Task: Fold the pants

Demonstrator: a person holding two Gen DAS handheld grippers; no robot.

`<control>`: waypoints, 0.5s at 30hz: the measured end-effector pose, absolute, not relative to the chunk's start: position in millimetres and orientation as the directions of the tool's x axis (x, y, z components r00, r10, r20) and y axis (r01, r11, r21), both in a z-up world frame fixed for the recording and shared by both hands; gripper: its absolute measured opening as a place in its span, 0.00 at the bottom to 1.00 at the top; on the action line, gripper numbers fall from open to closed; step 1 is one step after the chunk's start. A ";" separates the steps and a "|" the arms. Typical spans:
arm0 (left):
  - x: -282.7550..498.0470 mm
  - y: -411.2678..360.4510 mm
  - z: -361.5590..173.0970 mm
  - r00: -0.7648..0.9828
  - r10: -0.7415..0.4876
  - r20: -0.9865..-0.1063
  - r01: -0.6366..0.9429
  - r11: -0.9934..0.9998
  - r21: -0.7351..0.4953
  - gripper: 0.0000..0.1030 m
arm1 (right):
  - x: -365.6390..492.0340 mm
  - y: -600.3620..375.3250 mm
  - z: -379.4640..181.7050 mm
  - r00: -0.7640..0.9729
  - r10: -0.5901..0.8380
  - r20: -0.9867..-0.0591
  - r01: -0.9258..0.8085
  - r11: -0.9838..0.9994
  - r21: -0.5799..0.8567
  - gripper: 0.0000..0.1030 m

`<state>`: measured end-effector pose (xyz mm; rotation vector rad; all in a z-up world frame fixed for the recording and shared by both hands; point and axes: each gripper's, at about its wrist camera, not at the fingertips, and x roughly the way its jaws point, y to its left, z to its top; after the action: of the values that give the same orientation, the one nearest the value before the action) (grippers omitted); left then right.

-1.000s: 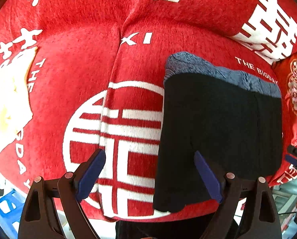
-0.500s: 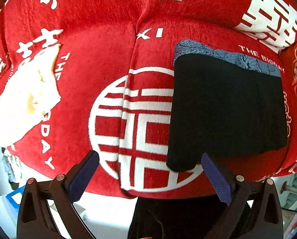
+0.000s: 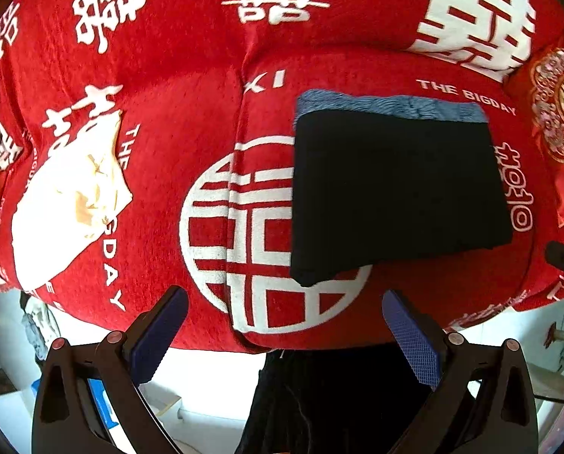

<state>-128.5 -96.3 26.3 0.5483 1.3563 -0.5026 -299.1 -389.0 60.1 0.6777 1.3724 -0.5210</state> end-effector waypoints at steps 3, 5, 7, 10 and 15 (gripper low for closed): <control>-134.1 -99.1 33.9 0.149 -0.028 -0.988 0.632 0.771 0.073 1.00 | -294.1 -382.4 70.0 0.144 0.050 -0.988 0.689 0.712 0.136 0.90; -135.3 -99.3 37.5 0.153 -0.031 -0.988 0.628 0.775 0.073 1.00 | -292.0 -378.0 76.7 0.147 0.039 -0.988 0.682 0.720 0.130 0.90; -136.1 -99.0 41.9 0.154 -0.035 -0.987 0.618 0.783 0.068 1.00 | -290.9 -374.2 81.5 0.147 0.030 -0.989 0.675 0.728 0.123 0.90; -138.3 -98.7 48.7 0.169 -0.044 -0.985 0.610 0.790 0.069 1.00 | -289.5 -368.9 87.3 0.144 0.024 -0.989 0.666 0.737 0.115 0.90; -142.7 -99.2 57.0 0.192 -0.050 -0.980 0.610 0.788 0.079 1.00 | -288.6 -360.5 92.1 0.144 0.023 -0.989 0.662 0.741 0.114 0.90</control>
<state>-142.7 -99.2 57.0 0.5173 1.3066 -0.4933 -288.6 -360.5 92.1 0.6215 1.3647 -0.5057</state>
